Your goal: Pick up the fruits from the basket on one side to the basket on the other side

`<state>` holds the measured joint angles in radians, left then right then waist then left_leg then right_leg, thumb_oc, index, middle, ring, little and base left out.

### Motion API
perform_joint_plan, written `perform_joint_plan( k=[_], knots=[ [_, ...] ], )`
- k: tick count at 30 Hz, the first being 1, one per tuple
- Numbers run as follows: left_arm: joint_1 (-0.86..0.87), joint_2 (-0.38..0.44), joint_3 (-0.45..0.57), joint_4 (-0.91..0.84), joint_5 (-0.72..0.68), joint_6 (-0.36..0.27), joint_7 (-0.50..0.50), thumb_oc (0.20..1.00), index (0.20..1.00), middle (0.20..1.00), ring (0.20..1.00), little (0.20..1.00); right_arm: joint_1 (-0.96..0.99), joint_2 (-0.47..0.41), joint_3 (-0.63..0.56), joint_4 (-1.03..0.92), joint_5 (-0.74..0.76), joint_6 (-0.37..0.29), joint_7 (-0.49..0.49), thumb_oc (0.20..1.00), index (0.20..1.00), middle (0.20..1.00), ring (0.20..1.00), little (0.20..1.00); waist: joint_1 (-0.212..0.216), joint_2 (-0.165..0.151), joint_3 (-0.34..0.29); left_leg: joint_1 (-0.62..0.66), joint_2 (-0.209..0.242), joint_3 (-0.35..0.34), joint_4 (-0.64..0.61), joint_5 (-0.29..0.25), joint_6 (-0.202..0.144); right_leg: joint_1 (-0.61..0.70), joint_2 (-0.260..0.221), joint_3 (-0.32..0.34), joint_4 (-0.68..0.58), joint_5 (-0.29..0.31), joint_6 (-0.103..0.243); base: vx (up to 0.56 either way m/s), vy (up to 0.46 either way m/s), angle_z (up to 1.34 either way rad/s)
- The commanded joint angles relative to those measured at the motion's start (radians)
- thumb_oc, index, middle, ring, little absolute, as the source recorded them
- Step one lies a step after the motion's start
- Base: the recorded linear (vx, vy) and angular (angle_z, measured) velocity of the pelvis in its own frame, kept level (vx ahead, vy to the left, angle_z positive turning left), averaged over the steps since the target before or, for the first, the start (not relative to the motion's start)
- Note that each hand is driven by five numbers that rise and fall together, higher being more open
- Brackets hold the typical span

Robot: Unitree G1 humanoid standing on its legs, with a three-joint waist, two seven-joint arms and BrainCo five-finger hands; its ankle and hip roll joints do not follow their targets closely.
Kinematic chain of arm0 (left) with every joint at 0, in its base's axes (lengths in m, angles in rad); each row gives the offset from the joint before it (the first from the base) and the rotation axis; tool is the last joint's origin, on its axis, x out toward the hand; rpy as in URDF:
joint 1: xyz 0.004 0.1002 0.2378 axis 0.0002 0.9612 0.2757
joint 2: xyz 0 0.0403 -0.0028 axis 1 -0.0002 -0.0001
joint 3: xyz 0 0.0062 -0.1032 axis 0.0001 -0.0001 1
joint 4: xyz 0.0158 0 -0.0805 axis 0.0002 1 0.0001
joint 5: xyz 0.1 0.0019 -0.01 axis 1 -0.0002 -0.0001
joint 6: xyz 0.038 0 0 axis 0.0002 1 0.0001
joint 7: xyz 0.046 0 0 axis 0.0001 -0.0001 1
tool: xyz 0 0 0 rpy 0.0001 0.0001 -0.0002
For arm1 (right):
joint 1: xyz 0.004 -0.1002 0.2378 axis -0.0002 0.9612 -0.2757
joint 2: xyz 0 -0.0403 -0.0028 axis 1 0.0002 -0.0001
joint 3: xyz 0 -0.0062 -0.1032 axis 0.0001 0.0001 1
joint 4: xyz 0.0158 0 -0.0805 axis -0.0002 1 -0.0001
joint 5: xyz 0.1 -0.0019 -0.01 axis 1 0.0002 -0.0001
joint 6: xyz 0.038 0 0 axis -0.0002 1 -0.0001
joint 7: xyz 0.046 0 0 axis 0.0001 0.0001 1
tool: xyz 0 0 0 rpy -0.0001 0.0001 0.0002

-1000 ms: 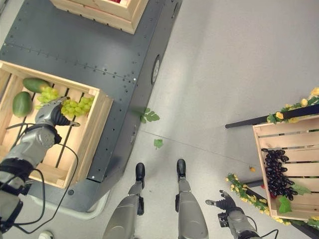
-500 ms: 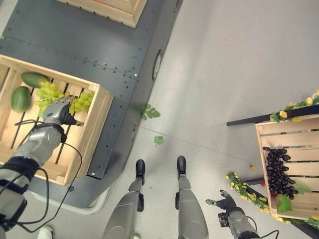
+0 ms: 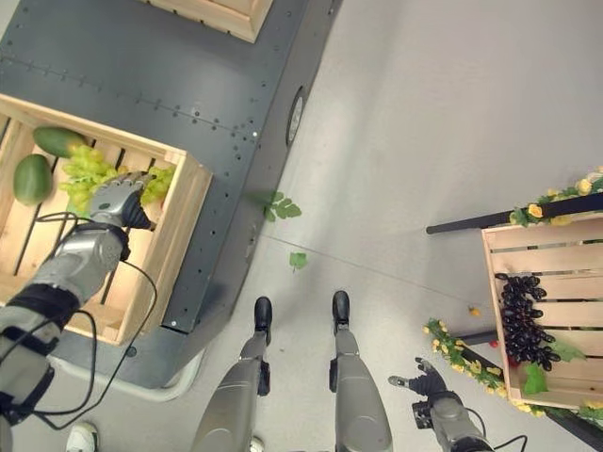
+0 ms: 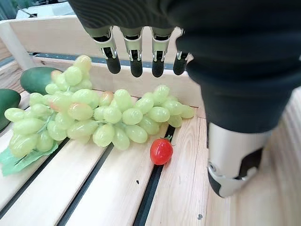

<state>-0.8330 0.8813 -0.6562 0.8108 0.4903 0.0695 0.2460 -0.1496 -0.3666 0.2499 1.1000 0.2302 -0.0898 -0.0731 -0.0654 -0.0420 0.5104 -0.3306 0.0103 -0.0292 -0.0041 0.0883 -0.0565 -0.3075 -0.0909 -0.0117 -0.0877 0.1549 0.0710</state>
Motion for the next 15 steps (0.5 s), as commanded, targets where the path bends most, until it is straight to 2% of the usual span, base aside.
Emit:
perform_joint_plan(
  k=[1,8,15],
  knots=[
    [-0.101,0.039,0.010,0.054,0.032,0.008,0.035,1.000,1.000,1.000,1.000,1.000,0.069,-0.044,0.004,-0.037,0.032,-0.013,-0.010,1.000,1.000,1.000,1.000,1.000,-0.003,-0.005,-0.019,-0.112,-0.055,-0.003,0.088,-0.027,0.038,-0.110,-0.024,0.043,0.089,-0.012,0.073,0.00,0.000,0.00],
    [-0.167,0.052,0.016,0.105,-0.051,0.002,0.058,1.000,1.000,1.000,1.000,1.000,0.070,-0.041,0.013,-0.022,0.043,-0.016,-0.006,1.000,1.000,1.000,1.000,1.000,-0.008,-0.007,-0.015,-0.126,-0.055,-0.006,0.094,-0.022,0.039,-0.122,-0.022,0.043,0.095,-0.010,0.071,0.00,0.000,0.00],
    [-0.236,0.067,-0.021,0.124,-0.072,0.003,0.069,1.000,1.000,1.000,1.000,1.000,0.075,-0.043,0.017,-0.030,0.062,-0.016,-0.002,1.000,1.000,1.000,1.000,1.000,-0.017,-0.014,-0.011,-0.145,-0.056,-0.004,0.099,-0.019,0.039,-0.137,-0.023,0.041,0.098,-0.006,0.073,0.00,0.001,0.00]
  ],
)
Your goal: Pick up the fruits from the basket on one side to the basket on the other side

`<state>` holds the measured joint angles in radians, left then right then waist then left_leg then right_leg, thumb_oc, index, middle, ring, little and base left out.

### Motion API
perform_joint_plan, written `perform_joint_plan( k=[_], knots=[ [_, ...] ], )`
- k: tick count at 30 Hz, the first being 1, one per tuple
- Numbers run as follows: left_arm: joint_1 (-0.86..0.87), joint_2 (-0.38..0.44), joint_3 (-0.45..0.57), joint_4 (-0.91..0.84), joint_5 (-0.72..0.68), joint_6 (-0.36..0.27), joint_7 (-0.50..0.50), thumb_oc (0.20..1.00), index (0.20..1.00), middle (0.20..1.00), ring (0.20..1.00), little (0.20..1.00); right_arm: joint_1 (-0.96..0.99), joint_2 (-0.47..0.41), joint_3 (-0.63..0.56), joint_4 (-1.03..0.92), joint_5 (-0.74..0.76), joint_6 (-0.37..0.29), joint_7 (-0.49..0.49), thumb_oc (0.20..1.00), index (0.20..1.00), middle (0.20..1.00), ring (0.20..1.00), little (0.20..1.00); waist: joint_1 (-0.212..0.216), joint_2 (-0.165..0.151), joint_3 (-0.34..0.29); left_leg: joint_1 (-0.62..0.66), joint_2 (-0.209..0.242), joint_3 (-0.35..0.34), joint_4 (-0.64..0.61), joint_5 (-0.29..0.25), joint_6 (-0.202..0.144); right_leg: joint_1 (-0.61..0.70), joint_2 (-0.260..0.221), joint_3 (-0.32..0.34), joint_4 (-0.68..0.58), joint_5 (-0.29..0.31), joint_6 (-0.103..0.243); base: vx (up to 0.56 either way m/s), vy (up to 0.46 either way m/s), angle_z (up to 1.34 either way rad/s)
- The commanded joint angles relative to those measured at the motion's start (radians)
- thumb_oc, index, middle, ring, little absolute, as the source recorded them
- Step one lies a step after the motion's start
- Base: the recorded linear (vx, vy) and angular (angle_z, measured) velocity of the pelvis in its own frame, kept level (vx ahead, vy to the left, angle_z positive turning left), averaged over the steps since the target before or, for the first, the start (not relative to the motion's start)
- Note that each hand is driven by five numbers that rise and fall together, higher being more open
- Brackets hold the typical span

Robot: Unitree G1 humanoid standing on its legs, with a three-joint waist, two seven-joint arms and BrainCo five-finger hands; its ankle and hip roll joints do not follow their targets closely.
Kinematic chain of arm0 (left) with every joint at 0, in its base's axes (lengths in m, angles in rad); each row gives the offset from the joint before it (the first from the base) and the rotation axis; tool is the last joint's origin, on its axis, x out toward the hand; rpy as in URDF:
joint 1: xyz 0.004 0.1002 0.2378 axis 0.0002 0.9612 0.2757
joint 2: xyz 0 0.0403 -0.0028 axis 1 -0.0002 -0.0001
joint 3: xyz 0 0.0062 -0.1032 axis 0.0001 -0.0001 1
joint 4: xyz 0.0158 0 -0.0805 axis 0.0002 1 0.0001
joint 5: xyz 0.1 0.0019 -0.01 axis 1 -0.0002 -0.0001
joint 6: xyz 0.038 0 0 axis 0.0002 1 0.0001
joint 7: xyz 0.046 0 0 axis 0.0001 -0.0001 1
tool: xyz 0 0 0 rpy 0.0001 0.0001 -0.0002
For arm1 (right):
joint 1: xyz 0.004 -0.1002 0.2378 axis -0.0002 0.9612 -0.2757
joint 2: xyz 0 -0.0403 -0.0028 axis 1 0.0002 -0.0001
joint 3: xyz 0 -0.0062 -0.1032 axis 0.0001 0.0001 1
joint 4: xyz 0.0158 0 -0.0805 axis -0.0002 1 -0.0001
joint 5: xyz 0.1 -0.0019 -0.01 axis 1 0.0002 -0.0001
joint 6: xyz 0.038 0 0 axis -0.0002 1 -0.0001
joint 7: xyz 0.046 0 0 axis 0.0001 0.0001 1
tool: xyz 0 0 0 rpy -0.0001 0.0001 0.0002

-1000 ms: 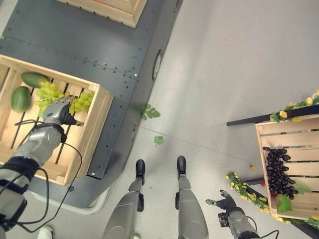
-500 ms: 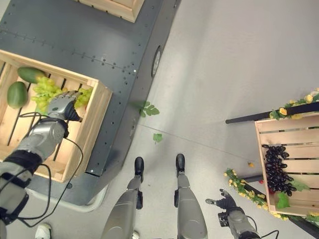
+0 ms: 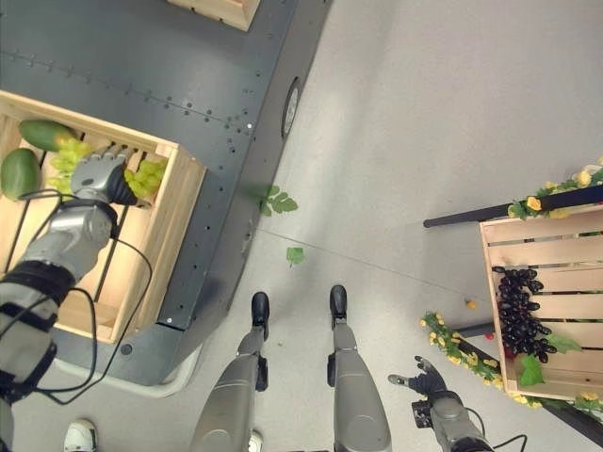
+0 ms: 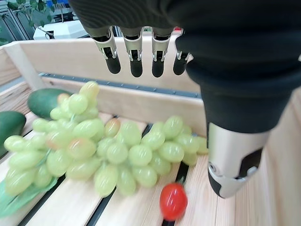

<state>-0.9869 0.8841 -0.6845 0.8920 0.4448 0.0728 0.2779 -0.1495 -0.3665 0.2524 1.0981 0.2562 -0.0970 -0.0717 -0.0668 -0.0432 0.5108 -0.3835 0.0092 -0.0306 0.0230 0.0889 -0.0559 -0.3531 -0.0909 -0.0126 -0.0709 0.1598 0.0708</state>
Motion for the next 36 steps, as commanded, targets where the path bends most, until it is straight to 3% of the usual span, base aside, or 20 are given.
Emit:
perform_joint_plan(
  k=[1,12,26,36],
  knots=[
    [-0.084,0.063,0.006,0.043,-0.027,0.000,0.037,1.000,1.000,1.000,1.000,1.000,0.076,-0.043,0.014,-0.028,0.036,-0.009,-0.003,1.000,1.000,1.000,1.000,1.000,-0.013,-0.013,-0.011,-0.090,-0.054,-0.002,0.075,-0.025,0.038,-0.090,-0.022,0.043,0.083,-0.014,0.073,0.00,0.000,0.00],
    [-0.140,0.072,-0.022,0.061,-0.045,0.003,0.054,1.000,1.000,1.000,1.000,1.000,0.083,-0.055,-0.002,-0.092,0.069,-0.021,-0.014,1.000,1.000,1.000,1.000,1.000,-0.028,-0.024,-0.007,-0.141,-0.055,0.003,0.101,-0.033,0.043,-0.130,-0.023,0.045,0.092,-0.011,0.076,0.00,0.000,0.00],
    [-0.163,0.006,-0.044,0.130,-0.047,0.009,0.048,1.000,1.000,1.000,1.000,1.000,0.082,-0.074,-0.043,-0.143,0.117,-0.047,-0.053,1.000,1.000,1.000,1.000,1.000,-0.046,-0.042,0.009,-0.216,-0.057,0.003,0.117,-0.028,0.043,-0.199,-0.020,0.048,0.099,0.002,0.078,0.00,0.004,-0.01],
    [-0.175,0.010,-0.081,0.149,0.000,0.023,0.035,1.000,1.000,1.000,1.000,1.000,0.091,-0.082,-0.043,-0.160,0.119,-0.053,-0.052,1.000,1.000,1.000,1.000,1.000,-0.049,-0.046,0.009,-0.266,-0.061,-0.001,0.117,-0.017,0.042,-0.248,-0.018,0.049,0.102,0.014,0.078,0.00,0.000,0.00]
  ],
)
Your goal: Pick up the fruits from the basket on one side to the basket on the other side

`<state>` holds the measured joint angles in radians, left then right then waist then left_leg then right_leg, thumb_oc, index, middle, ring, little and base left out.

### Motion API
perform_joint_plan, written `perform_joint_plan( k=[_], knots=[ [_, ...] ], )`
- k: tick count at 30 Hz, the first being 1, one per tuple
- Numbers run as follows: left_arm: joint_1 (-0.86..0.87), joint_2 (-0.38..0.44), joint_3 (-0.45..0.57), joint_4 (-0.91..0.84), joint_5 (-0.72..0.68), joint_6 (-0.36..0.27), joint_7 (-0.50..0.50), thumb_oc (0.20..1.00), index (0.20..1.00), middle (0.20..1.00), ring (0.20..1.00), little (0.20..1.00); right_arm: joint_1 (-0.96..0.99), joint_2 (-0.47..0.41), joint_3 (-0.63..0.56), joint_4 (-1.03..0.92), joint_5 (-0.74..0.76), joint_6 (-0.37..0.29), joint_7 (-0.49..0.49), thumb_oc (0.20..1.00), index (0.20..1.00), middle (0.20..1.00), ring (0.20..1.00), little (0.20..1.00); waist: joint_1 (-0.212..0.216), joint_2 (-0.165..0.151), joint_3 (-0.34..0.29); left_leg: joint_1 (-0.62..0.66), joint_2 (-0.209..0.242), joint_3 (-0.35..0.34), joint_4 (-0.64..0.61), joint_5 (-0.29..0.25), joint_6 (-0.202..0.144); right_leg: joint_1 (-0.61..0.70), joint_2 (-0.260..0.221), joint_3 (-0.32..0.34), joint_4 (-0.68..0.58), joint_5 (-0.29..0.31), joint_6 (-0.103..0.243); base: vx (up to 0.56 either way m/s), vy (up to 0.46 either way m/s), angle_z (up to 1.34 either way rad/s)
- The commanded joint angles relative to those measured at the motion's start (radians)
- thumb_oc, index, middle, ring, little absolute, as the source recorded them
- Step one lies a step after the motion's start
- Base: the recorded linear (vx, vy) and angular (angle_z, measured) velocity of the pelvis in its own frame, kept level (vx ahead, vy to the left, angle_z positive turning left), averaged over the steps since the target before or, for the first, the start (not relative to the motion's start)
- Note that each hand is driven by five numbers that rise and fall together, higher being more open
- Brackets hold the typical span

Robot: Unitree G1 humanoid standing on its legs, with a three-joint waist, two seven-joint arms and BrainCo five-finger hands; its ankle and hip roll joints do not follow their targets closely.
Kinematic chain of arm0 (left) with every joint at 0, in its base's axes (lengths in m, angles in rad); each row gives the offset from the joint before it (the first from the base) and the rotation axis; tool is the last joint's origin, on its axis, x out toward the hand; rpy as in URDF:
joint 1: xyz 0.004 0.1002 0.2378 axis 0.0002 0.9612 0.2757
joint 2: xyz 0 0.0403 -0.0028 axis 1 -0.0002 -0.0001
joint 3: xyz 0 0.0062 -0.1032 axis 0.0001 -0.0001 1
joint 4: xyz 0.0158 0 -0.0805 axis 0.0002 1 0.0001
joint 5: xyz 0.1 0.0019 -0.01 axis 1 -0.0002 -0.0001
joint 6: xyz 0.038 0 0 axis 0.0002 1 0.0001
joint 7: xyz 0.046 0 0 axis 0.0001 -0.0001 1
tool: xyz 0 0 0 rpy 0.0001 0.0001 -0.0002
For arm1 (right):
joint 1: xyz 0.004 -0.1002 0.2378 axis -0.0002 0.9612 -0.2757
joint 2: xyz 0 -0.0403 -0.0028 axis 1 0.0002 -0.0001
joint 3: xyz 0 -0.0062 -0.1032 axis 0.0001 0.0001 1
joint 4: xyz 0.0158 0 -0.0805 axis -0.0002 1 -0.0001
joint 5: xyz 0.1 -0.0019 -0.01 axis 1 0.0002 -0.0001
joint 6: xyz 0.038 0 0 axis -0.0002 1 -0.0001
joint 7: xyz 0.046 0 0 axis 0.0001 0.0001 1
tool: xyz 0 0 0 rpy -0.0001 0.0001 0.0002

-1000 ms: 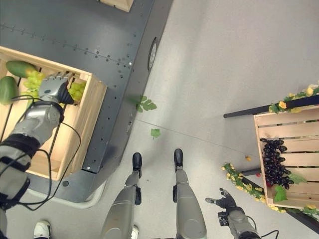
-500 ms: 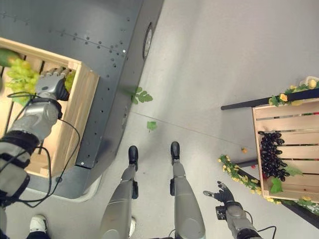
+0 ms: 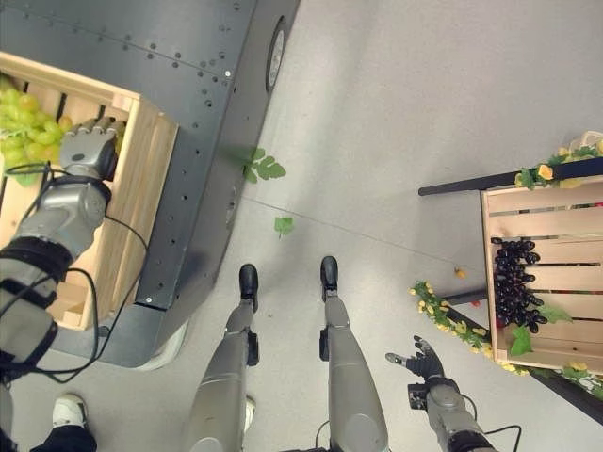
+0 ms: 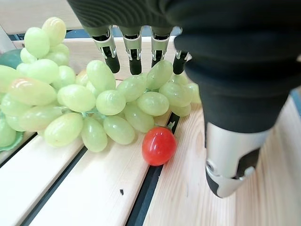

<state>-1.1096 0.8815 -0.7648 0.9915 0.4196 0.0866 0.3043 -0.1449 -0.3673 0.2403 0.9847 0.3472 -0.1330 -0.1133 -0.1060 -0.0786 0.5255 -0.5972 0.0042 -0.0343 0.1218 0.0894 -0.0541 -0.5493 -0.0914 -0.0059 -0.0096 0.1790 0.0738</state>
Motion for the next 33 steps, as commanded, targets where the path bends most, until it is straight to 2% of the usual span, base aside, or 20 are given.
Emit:
perform_joint_plan(
  k=[1,19,20,22,23,24,25,28,29,30,31,33],
  knots=[
    [-0.052,0.012,0.000,0.049,0.025,0.009,0.008,1.000,1.000,1.000,1.000,1.000,0.087,-0.081,-0.031,-0.047,0.028,-0.017,-0.010,1.000,1.000,1.000,1.000,1.000,-0.010,-0.011,-0.005,-0.052,-0.056,0.003,0.019,-0.018,0.040,-0.052,-0.018,0.042,0.041,-0.005,0.075,0.00,0.000,0.00],
    [0.078,0.073,0.086,0.104,0.053,0.033,0.019,1.000,1.000,1.000,1.000,1.000,0.090,-0.087,-0.026,-0.066,0.027,-0.014,-0.003,1.000,1.000,1.000,1.000,1.000,-0.003,-0.004,-0.005,-0.084,-0.059,0.004,0.033,-0.016,0.039,-0.081,-0.015,0.042,0.047,0.001,0.071,0.00,0.000,0.00],
    [0.081,0.073,0.083,0.108,0.062,0.036,0.014,0.893,0.893,0.893,0.893,0.893,0.089,-0.089,-0.025,-0.067,0.025,-0.014,-0.003,1.000,1.000,1.000,1.000,1.000,-0.003,-0.004,-0.005,-0.085,-0.060,0.003,0.034,-0.017,0.039,-0.082,-0.014,0.042,0.047,0.002,0.071,0.00,0.000,0.00],
    [0.088,0.072,0.078,0.113,0.072,0.036,0.007,0.849,0.849,0.849,0.849,0.849,0.090,-0.092,-0.028,-0.073,0.025,-0.015,-0.004,1.000,1.000,1.000,1.000,1.000,-0.002,-0.005,-0.005,-0.087,-0.060,0.003,0.036,-0.018,0.039,-0.084,-0.014,0.042,0.047,0.002,0.071,0.00,0.000,0.00],
    [0.091,0.075,0.076,0.111,0.076,0.035,0.007,0.918,0.918,0.918,0.918,0.918,0.090,-0.093,-0.029,-0.073,0.024,-0.014,-0.004,1.000,1.000,1.000,1.000,1.000,-0.002,-0.006,-0.005,-0.089,-0.060,0.004,0.037,-0.019,0.039,-0.085,-0.014,0.043,0.047,0.003,0.072,0.00,0.000,0.00],
    [0.091,0.075,0.076,0.111,0.076,0.035,0.007,0.918,0.918,0.918,0.918,0.918,0.090,-0.093,-0.029,-0.073,0.024,-0.014,-0.004,1.000,1.000,1.000,1.000,1.000,-0.002,-0.006,-0.005,-0.089,-0.060,0.004,0.037,-0.019,0.039,-0.085,-0.014,0.043,0.047,0.003,0.072,0.00,0.000,0.00],
    [0.097,0.082,0.073,0.106,0.084,0.036,0.005,1.000,1.000,1.000,1.000,1.000,0.090,-0.095,-0.029,-0.075,0.025,-0.016,-0.004,1.000,1.000,1.000,1.000,1.000,-0.002,-0.006,-0.005,-0.091,-0.060,0.004,0.038,-0.018,0.040,-0.086,-0.015,0.043,0.047,0.004,0.072,0.00,0.000,0.00],
    [0.123,0.103,0.073,0.119,0.102,0.036,-0.018,1.000,1.000,1.000,1.000,1.000,0.092,-0.105,-0.036,-0.083,0.024,-0.013,-0.001,1.000,1.000,1.000,1.000,1.000,-0.001,-0.005,-0.005,-0.093,-0.059,0.007,0.036,-0.018,0.040,-0.089,-0.014,0.043,0.046,0.006,0.072,0.00,0.000,0.00],
    [0.123,0.103,0.073,0.119,0.102,0.036,-0.018,0.956,0.956,0.956,0.956,0.956,0.092,-0.105,-0.036,-0.082,0.024,-0.013,-0.001,1.000,1.000,1.000,1.000,1.000,-0.001,-0.005,-0.005,-0.093,-0.059,0.007,0.036,-0.018,0.040,-0.089,-0.014,0.043,0.046,0.006,0.072,0.00,0.006,-0.04],
    [0.123,0.106,0.069,0.117,0.106,0.037,-0.023,0.253,0.253,0.253,0.253,0.253,0.092,-0.106,-0.037,-0.082,0.024,-0.012,0.001,1.000,1.000,1.000,1.000,1.000,-0.001,-0.005,-0.005,-0.093,-0.059,0.007,0.036,-0.018,0.040,-0.089,-0.014,0.043,0.045,0.006,0.072,-0.01,0.011,-0.03],
    [0.135,0.108,0.077,0.121,0.101,0.034,-0.034,0.200,0.200,0.200,0.200,0.200,0.090,-0.108,-0.038,-0.077,0.023,-0.008,0.005,1.000,1.000,1.000,1.000,1.000,-0.001,-0.004,-0.005,-0.095,-0.060,0.008,0.037,-0.017,0.040,-0.090,-0.014,0.042,0.045,0.006,0.072,-0.01,0.014,-0.03],
    [0.147,0.104,0.087,0.123,0.093,0.032,-0.041,0.200,0.200,0.200,0.200,0.200,0.090,-0.107,-0.037,-0.075,0.021,-0.005,0.008,1.000,1.000,1.000,1.000,1.000,0.000,-0.002,-0.005,-0.095,-0.060,0.007,0.036,-0.017,0.040,-0.090,-0.014,0.042,0.045,0.006,0.071,0.00,0.000,0.00]
  ],
)
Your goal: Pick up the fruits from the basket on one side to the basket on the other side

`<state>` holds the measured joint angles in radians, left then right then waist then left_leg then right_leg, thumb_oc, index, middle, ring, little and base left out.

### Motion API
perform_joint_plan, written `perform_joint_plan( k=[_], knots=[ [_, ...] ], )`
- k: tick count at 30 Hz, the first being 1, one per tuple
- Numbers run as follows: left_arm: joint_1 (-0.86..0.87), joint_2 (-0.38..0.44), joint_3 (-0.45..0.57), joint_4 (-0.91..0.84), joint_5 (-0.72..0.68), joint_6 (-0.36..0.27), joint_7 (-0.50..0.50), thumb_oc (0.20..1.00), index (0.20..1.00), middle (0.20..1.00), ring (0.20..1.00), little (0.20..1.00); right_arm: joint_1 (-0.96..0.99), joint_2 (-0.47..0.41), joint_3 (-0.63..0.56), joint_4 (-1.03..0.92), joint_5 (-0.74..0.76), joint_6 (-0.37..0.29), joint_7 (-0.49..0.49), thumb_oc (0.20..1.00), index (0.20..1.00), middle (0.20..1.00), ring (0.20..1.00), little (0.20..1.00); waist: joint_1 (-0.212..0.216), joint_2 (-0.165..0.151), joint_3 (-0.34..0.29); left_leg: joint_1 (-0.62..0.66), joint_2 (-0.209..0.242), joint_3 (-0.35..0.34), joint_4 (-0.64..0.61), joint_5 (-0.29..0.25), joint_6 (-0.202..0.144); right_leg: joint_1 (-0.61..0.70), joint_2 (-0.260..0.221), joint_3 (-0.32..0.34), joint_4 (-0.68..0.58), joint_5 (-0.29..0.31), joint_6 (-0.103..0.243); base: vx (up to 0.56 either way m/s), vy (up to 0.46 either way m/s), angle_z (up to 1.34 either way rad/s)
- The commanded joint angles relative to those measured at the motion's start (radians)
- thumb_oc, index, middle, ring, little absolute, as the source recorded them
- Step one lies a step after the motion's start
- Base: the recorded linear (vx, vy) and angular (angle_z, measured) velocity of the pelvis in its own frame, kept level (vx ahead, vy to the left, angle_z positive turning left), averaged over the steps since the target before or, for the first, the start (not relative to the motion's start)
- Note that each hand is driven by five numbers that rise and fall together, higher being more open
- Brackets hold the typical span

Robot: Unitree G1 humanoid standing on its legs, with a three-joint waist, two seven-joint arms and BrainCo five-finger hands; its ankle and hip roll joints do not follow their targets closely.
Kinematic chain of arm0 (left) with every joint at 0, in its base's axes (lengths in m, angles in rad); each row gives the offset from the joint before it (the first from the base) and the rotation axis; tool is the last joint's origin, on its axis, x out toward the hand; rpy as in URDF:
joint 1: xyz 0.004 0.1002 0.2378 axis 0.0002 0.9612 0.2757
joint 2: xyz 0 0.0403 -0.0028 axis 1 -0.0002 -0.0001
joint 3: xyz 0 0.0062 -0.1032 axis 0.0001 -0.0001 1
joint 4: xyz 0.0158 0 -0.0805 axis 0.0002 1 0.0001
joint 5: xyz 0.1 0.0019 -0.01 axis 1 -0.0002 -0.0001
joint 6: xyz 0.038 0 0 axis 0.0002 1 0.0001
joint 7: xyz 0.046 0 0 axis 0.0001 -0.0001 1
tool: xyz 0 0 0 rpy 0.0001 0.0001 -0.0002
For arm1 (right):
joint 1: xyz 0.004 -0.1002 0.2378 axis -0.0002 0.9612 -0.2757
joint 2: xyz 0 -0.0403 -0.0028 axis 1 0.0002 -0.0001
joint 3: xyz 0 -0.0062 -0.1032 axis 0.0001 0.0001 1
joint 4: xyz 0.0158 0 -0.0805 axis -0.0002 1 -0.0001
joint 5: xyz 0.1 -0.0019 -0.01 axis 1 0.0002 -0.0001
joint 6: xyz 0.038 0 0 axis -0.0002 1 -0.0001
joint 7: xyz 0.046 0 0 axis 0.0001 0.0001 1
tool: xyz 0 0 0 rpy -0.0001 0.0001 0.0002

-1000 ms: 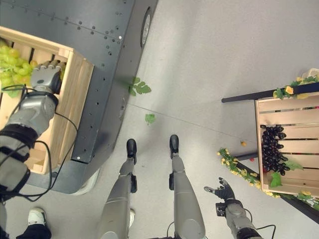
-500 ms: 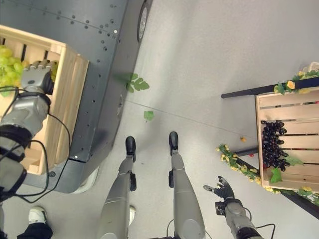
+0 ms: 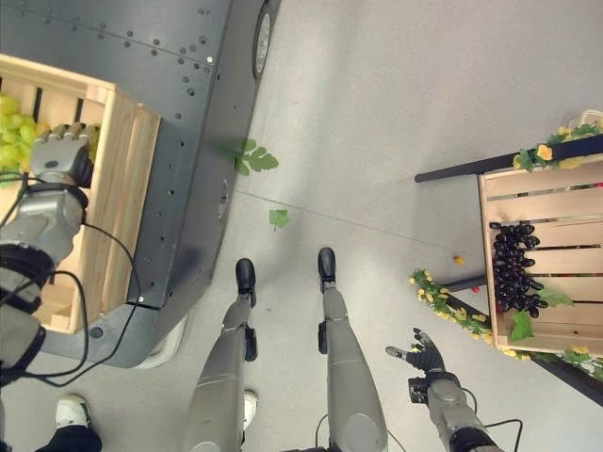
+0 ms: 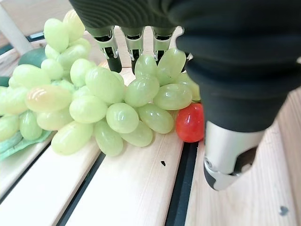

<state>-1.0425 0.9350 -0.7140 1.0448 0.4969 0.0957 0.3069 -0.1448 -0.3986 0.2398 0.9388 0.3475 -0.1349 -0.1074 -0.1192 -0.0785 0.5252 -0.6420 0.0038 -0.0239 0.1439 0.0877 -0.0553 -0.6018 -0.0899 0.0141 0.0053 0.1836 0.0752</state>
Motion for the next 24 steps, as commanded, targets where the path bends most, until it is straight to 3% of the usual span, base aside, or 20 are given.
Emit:
perform_joint_plan(
  k=[1,14,22,24],
  knots=[
    [0.083,0.050,0.040,0.067,0.016,0.023,-0.045,0.200,0.200,0.200,0.200,0.200,0.089,-0.076,-0.037,-0.030,0.020,-0.002,0.003,1.000,1.000,1.000,1.000,1.000,0.014,-0.002,-0.005,-0.050,-0.060,-0.003,0.014,-0.015,0.041,-0.038,-0.015,0.023,0.031,0.001,0.070,0.00,0.000,0.00],
    [0.066,0.028,0.064,0.022,-0.040,0.011,-0.032,0.200,0.200,0.200,0.200,0.200,0.085,-0.076,-0.041,-0.026,0.025,-0.003,0.007,1.000,1.000,1.000,1.000,1.000,0.015,-0.003,-0.005,-0.046,-0.060,-0.005,0.011,-0.012,0.041,-0.034,-0.012,0.020,0.032,-0.003,0.066,0.00,0.000,0.00],
    [0.090,0.019,0.130,0.012,-0.129,0.003,-0.025,0.200,0.200,0.200,0.200,0.200,0.097,-0.068,-0.045,-0.022,0.033,0.002,0.011,1.000,1.000,1.000,1.000,1.000,0.018,-0.001,-0.005,-0.044,-0.061,-0.005,0.005,-0.009,0.040,-0.035,-0.010,0.019,0.032,-0.004,0.063,0.00,0.000,0.00],
    [0.115,0.008,0.192,-0.019,-0.217,-0.017,-0.018,0.200,0.200,0.200,0.200,0.200,0.104,-0.062,-0.051,-0.017,0.040,0.006,0.013,1.000,1.000,1.000,1.000,1.000,0.019,0.000,-0.005,-0.045,-0.062,-0.007,0.005,-0.008,0.039,-0.035,-0.010,0.017,0.031,-0.005,0.061,0.00,0.000,0.00]
  ],
)
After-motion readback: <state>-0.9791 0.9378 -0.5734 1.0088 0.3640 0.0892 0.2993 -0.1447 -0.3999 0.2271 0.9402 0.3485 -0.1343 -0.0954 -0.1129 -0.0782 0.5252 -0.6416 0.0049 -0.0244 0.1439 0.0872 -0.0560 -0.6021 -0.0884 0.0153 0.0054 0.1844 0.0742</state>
